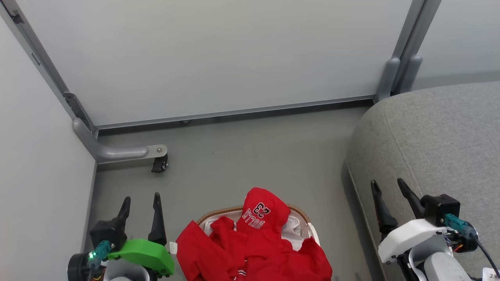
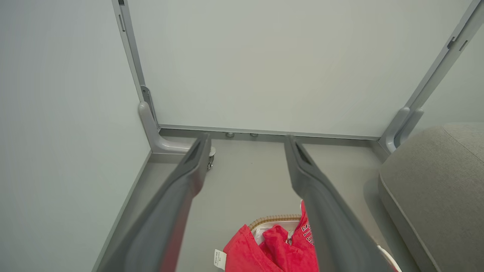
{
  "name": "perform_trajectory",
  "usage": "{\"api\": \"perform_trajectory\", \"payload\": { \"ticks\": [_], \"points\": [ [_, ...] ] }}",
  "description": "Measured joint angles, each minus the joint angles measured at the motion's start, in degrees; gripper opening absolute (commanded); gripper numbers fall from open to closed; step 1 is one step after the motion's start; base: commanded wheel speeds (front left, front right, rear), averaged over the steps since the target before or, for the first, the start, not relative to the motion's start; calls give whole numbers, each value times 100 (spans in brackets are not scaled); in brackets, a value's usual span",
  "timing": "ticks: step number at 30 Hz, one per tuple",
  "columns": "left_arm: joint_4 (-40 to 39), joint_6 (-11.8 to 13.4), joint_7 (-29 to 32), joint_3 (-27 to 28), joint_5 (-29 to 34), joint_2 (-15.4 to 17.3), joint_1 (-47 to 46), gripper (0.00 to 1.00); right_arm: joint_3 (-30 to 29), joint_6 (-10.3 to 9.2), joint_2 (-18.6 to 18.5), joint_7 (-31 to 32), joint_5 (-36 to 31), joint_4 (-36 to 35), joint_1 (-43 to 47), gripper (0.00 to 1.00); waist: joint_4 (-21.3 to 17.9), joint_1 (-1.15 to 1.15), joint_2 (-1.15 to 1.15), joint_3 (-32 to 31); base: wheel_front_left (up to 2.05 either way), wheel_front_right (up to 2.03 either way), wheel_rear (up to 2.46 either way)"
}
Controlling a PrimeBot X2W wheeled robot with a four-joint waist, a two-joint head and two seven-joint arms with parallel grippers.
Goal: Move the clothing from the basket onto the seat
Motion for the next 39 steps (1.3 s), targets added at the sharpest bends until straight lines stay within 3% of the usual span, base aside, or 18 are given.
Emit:
{"api": "perform_trajectory", "payload": {
  "ticks": [22, 39],
  "points": [
    [301, -160, -244, -390, 404, -11, 28, 100, 235, 1, 25, -244, -884, -45, -176, 100, -130, 0, 0, 188, 0, 0, 0],
    [898, -255, -286, -787, 616, -15, -1290, 100, 454, 3, 79, -279, -872, -959, -1189, 100, -545, 0, 0, 1538, 0, 0, 0]
  ]
}}
